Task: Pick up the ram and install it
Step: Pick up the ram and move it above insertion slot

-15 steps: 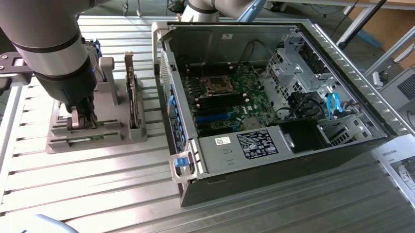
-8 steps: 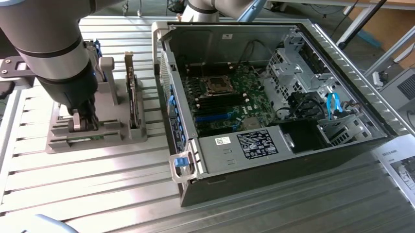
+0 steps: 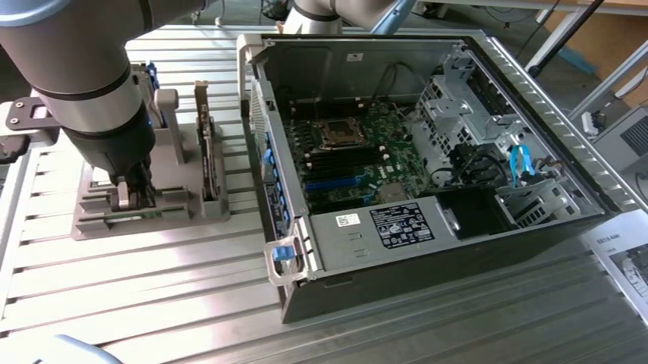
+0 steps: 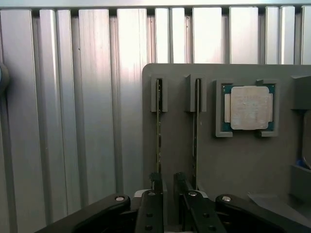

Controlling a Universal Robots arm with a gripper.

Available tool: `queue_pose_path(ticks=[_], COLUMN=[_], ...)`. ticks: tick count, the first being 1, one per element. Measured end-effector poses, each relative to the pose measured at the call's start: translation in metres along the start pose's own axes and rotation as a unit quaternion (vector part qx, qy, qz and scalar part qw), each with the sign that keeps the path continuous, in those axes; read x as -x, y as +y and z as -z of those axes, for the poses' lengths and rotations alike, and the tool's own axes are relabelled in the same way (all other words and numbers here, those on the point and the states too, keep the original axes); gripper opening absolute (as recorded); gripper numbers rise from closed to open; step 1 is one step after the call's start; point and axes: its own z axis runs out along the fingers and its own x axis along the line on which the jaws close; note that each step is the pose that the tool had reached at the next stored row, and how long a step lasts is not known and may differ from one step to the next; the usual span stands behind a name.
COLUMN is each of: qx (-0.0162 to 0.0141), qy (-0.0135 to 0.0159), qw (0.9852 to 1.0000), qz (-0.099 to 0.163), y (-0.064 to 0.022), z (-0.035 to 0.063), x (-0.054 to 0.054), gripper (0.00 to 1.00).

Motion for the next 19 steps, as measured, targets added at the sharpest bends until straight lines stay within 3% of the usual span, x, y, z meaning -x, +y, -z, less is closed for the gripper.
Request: queue_pose_path(ticks=[19], qx=[0.0000], qy=[0.0000], qw=[1.0000], qz=[0.000], y=[-0.0001], z=[0.0001], x=[-0.0042], gripper=[0.24])
